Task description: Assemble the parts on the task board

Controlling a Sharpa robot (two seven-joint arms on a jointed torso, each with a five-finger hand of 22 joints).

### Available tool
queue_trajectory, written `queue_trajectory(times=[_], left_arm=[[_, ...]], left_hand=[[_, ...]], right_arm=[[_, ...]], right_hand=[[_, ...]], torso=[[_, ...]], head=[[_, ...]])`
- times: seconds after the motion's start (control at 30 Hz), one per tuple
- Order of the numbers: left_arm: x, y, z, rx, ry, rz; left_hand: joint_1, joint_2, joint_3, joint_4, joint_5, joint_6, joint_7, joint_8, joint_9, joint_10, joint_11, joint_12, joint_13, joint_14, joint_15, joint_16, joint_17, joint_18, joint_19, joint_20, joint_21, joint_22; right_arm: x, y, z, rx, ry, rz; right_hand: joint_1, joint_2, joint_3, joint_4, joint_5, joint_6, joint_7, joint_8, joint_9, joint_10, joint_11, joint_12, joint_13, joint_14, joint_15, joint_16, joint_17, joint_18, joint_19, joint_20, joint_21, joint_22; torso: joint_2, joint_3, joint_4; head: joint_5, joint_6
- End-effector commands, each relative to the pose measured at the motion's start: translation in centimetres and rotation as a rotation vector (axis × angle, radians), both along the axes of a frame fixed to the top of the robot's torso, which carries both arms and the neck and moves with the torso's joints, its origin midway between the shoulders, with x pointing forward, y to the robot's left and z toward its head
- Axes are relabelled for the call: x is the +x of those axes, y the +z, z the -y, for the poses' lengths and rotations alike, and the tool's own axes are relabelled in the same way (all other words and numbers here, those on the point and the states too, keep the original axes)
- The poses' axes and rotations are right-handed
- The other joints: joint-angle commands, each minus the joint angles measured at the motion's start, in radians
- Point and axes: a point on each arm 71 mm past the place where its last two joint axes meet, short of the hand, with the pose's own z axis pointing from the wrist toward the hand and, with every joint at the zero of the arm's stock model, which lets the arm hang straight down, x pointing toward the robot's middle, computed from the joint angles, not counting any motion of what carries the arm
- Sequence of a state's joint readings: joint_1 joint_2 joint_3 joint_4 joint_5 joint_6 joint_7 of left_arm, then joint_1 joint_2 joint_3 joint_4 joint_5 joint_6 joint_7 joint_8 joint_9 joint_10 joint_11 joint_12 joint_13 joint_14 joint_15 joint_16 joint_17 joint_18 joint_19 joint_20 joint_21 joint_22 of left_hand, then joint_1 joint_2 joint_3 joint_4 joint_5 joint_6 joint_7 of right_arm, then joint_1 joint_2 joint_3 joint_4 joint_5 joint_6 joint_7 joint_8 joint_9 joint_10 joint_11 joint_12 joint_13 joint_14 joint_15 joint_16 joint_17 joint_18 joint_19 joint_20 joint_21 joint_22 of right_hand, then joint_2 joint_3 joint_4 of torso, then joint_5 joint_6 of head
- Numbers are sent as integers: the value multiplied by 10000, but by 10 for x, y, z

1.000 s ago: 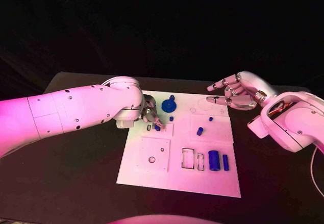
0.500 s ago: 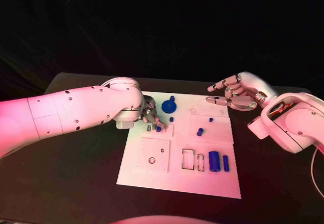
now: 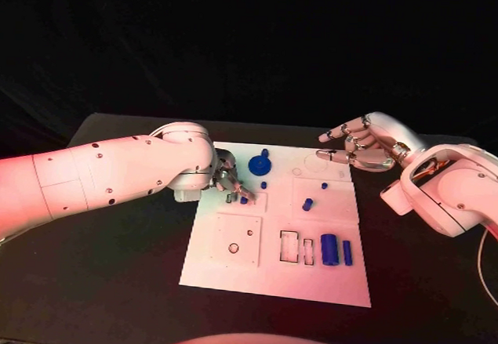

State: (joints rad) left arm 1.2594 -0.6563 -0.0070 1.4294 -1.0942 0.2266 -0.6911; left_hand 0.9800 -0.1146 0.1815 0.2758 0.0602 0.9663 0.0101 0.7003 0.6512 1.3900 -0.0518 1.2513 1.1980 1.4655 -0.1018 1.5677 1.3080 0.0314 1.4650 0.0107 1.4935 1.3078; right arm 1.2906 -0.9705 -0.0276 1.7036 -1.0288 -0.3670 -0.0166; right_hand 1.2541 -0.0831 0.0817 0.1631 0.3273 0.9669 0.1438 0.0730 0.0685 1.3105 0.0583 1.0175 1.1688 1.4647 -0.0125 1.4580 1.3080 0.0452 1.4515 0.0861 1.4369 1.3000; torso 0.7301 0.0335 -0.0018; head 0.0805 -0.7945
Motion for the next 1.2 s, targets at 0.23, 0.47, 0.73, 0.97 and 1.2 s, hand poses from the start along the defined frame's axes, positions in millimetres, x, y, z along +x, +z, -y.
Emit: queue_trajectory(times=[0.23,0.47,0.73,0.97,1.2], left_arm=[[10,44,-22,-197,1741,497],[27,65,-37,183,1904,655],[50,64,-41,233,2053,600],[62,52,-41,644,1973,205],[66,38,-39,1063,1790,-234]], left_hand=[[598,352,-818,123,-22,-942,463,-752,-720,-1000,361,-1368,-1434,1053,244,31,2628,115,203,171,-506,945],[1107,477,-1335,97,-18,-1112,696,-1325,-1310,-1196,578,-1575,-1717,1053,443,31,2628,160,114,378,-659,795],[1349,617,-1549,103,-18,-878,669,-1326,-1456,-1159,558,-1514,-1705,1053,439,31,2628,154,141,405,-635,843],[1402,797,-1763,129,-18,-619,586,-1198,-1487,-1036,491,-1360,-1590,1053,389,31,2628,125,214,372,-542,969],[1409,883,-1861,131,-21,-537,551,-1140,-1485,-983,461,-1292,-1535,1053,363,31,2628,108,254,350,-488,1041]], right_arm=[[1,-1,-1,55,28,-1],[2,-1,-1,46,10,-34],[3,-2,-3,42,41,-57],[3,-2,-4,45,86,-65],[3,-2,-5,45,106,-70]], right_hand=[[-81,-3,-110,25,-54,-31,27,-55,-16,-95,-3,-103,-48,603,-64,-59,583,123,-80,-8,-36,-28],[-78,4,-127,37,-39,-33,27,-54,-15,-96,-3,-99,-47,602,-64,-62,584,124,-83,-7,-40,-33],[-61,20,-144,47,-8,-33,26,-51,-14,-97,-5,-93,-47,602,-64,-65,586,124,-82,-6,-42,-32],[-26,44,-167,58,41,-36,26,-49,-13,-102,-5,-95,-55,604,-65,-66,592,123,-81,-6,-43,-29],[8,63,-181,61,77,-37,25,-46,-12,-102,-7,-88,-56,604,-66,-69,594,124,-81,-7,-47,-32]], torso=[[18,0,-33],[17,-9,-7],[38,-33,2],[47,-44,-15],[43,-28,-21]], head=[[-32,120],[-20,244],[-10,252],[-3,199],[24,166]])
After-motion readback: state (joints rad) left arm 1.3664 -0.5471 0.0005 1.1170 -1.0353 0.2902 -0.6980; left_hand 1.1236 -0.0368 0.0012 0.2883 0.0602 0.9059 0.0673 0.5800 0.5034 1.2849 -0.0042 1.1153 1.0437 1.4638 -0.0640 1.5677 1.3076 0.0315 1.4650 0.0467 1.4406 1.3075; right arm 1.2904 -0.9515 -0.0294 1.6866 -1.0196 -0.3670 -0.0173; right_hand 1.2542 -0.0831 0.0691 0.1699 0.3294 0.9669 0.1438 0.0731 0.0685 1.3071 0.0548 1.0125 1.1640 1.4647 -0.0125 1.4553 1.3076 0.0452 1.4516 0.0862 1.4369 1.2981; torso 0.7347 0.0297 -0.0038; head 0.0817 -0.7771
